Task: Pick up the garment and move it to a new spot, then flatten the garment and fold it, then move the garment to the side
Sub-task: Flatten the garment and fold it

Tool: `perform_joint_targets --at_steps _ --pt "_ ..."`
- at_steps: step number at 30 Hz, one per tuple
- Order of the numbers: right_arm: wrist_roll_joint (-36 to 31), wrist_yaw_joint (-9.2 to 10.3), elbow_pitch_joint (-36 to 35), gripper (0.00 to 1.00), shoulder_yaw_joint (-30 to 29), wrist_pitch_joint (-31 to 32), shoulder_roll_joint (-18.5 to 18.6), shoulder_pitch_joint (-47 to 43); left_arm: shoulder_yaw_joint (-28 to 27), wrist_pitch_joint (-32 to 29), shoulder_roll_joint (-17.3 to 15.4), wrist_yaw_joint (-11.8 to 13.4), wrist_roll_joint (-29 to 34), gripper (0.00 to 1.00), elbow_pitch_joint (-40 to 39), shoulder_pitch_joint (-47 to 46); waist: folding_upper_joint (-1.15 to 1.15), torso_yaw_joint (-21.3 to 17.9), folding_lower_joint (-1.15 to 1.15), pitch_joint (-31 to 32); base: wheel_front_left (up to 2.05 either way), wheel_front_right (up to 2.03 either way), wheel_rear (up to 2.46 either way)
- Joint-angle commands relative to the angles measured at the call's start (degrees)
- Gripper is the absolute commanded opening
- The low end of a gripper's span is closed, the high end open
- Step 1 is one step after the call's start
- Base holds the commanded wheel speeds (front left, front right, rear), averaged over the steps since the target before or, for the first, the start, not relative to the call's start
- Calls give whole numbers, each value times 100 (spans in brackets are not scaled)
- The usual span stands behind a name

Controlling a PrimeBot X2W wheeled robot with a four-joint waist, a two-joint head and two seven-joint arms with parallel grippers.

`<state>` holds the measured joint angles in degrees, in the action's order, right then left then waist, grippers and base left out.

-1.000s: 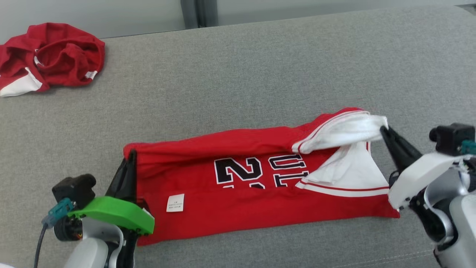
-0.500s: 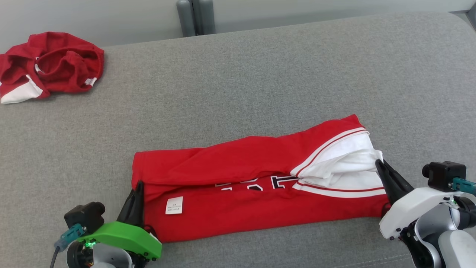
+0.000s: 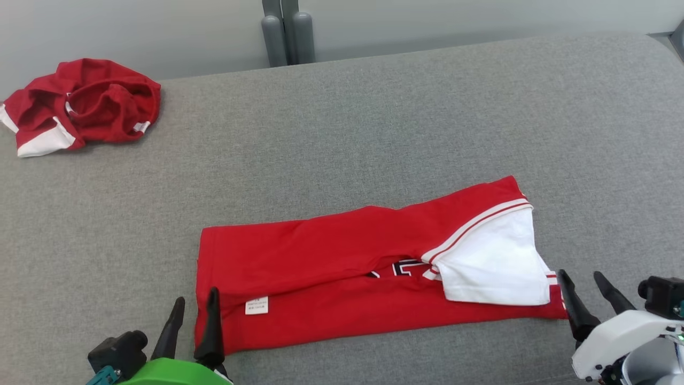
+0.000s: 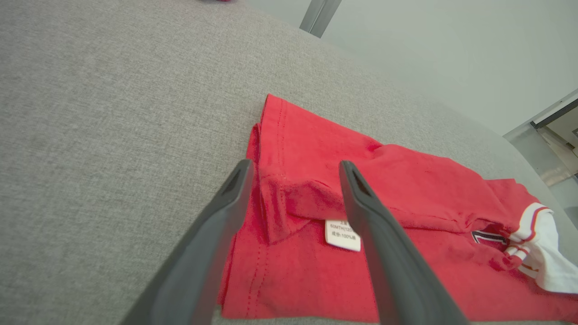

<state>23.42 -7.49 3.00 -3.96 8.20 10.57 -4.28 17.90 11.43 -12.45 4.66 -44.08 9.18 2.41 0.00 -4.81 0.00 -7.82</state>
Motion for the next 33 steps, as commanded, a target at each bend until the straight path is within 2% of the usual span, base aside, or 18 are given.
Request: perform_joint_targets --at_steps 1,9,13,23,30,33 --pt "-78 0 -54 100 -110 -47 -12 -121 -61 79 -66 59 52 100 -101 97 0 32 0 87 0 0 0" --pt "-178 -1 -301 100 -290 145 -26 -88 -199 274 -31 246 353 100 -377 42 0 93 0 327 0 0 0" --pt "-230 -1 -93 100 -181 363 39 199 -251 321 43 283 380 100 -398 -28 0 144 0 388 0 0 0" --pt "-412 0 1555 100 268 723 279 1239 -427 355 80 272 427 100 -399 -48 0 400 0 368 0 0 0" --pt "-351 0 2819 100 573 762 388 1873 -505 373 120 245 447 100 -394 -91 0 574 0 289 0 0 0" --pt "-227 0 3111 100 766 760 375 2005 -545 378 135 239 451 100 -376 -99 0 607 0 271 0 0 0"
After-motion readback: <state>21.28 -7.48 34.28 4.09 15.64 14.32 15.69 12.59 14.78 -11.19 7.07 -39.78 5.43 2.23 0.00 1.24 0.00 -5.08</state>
